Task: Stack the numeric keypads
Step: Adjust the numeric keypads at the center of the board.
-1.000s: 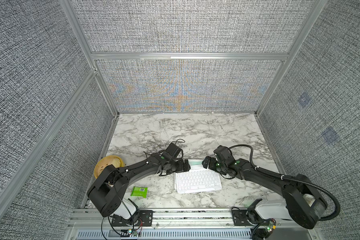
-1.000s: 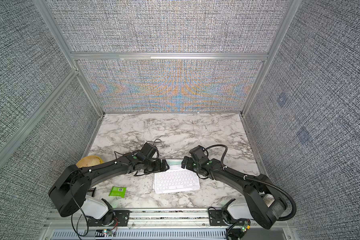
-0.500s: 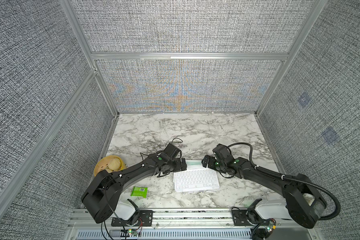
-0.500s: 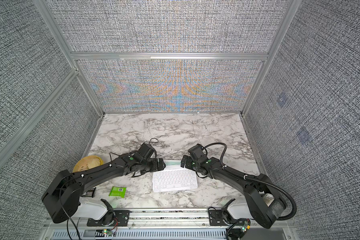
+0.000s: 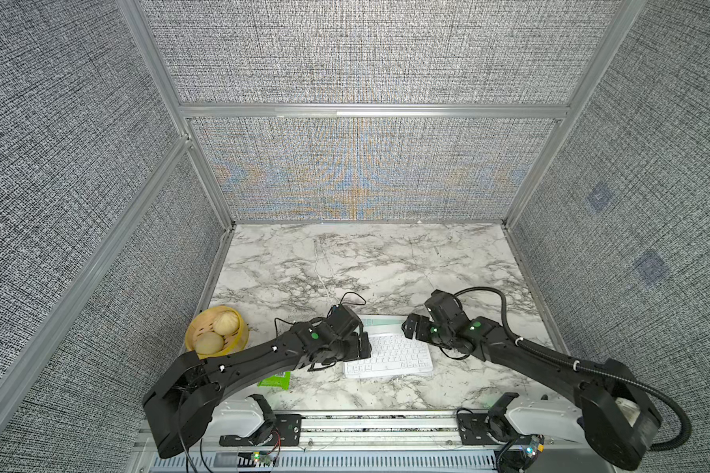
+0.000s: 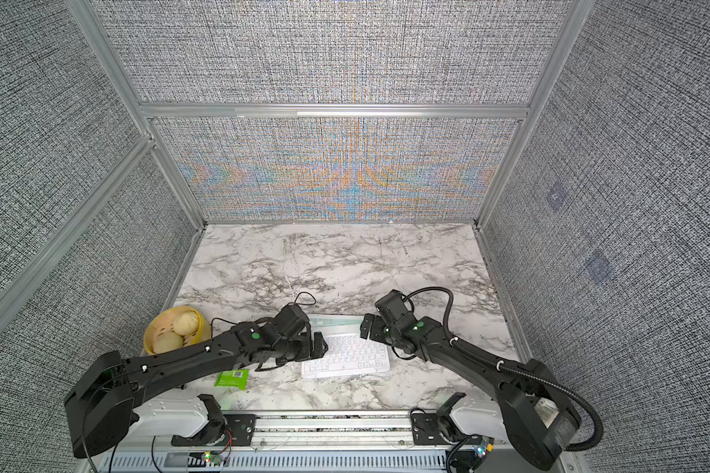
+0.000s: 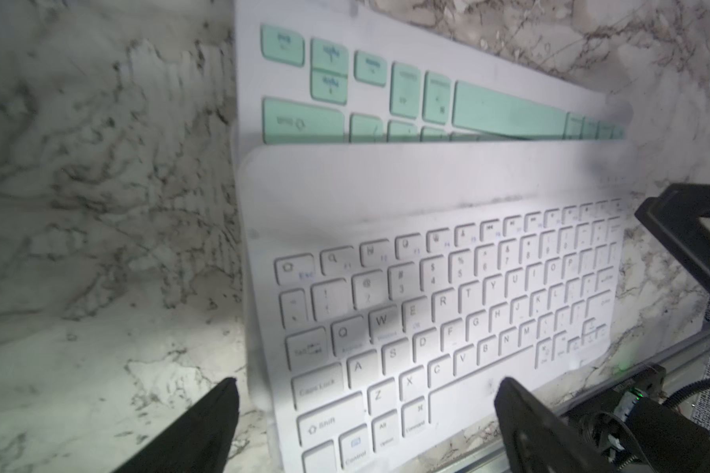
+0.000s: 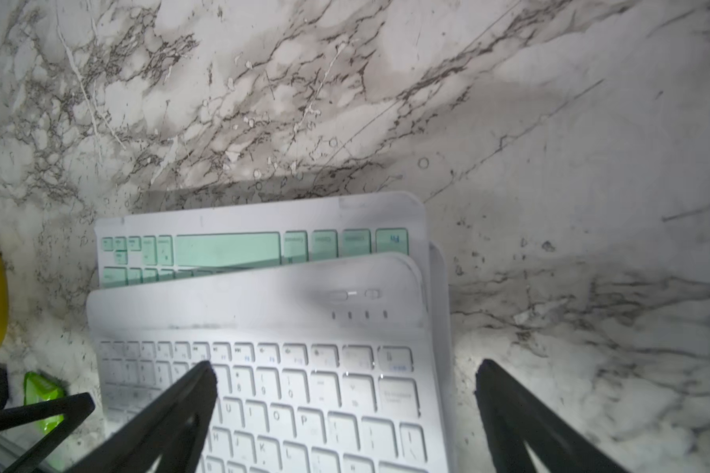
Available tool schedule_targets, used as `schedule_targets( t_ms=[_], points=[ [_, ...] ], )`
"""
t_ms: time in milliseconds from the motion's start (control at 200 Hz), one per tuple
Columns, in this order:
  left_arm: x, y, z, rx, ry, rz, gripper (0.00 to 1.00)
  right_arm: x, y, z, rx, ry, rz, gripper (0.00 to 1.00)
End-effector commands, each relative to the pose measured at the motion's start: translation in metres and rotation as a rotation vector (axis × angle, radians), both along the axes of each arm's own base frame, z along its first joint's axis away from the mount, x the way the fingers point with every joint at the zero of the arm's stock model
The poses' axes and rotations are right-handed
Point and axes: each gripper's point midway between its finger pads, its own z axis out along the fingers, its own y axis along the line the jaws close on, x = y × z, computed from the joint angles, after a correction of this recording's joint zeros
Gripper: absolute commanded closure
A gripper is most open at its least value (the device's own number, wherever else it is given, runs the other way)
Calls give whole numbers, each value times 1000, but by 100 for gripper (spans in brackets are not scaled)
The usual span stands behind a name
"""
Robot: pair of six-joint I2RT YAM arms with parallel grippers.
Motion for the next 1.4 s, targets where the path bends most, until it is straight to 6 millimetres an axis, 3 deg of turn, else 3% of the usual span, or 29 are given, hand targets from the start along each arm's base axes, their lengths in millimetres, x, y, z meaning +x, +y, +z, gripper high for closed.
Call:
schedule_targets(
  t_ms=[0,320,690,1065,1396],
  points=[
    [-3,-2,-4,-17,-3,83,2,-14,2,-4,13,36,20,1],
    [-16,-14,-5,-5,-32,95,2,-31,14,-13,23,49,82,1],
    [-17,-23,-7,42,-17,74,2,-33,15,-9,-1,27,100,1],
    [5,-36,34,18,-161,36,1,-30,16,5,12,-19,79,1],
    [28,-25,28,108,-207,52,1,-17,22,-2,-11,-28,49,1]
  ],
)
